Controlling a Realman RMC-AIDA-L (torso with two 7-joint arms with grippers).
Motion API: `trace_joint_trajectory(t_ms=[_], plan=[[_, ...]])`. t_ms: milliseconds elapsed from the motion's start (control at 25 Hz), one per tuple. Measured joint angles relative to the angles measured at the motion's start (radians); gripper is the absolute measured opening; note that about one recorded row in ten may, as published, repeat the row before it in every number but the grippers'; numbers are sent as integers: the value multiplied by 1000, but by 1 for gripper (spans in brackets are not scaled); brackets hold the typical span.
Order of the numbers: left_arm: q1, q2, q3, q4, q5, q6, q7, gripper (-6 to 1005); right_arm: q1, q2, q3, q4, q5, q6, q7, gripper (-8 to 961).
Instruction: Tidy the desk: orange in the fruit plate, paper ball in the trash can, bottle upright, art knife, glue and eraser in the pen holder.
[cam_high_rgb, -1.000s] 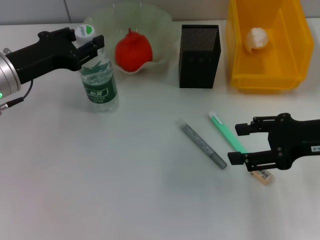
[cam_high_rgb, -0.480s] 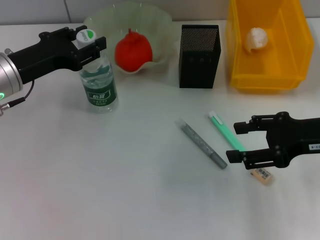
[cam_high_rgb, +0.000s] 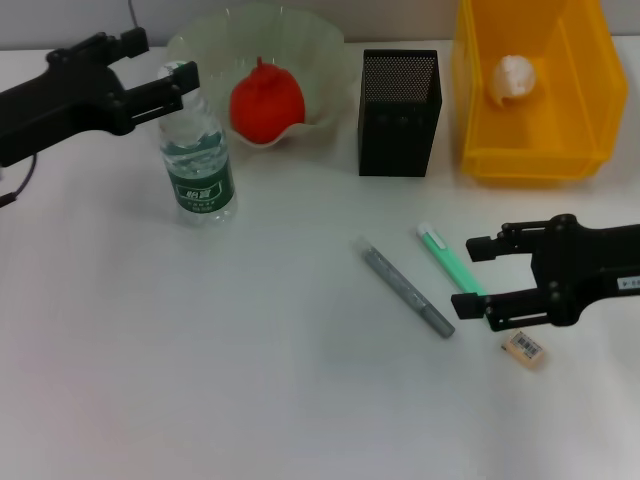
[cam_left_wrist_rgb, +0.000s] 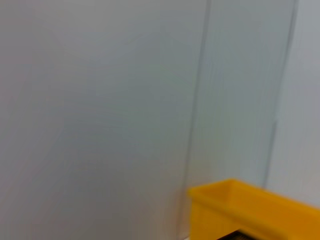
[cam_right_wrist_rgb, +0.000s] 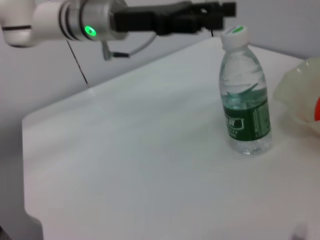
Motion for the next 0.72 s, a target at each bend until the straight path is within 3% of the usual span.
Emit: trace_joint_trajectory(t_ms=[80,160,280,440,480,520,560,720], plan=[[5,0,-25,1,0,44,3,825,18,-1,-3,-86,-59,-23,92,771],[31,2,-144,-33,0,222,61,821,39,-1,-4,-144,-116,-48,169,771],[58,5,-192,-74,8,342,133,816,92,-1,-7,-233,-225,-95,310,770],[85,10,-204,-97,14,415,192,816,163,-1,-28,-288,-320,-147,446,770],[85,10,-204,-97,14,415,192,816,209,-2,-67,-314,-391,-161,542,770],[85,10,-204,-97,14,415,192,816,209,-2,-67,-314,-391,-161,542,770],[134,18,-204,-150,17,534,289,816,234,-2,-94,-324,-430,-163,591,770],[149,20,-199,-191,49,576,338,817,317,1,-206,-311,-585,-151,756,770]])
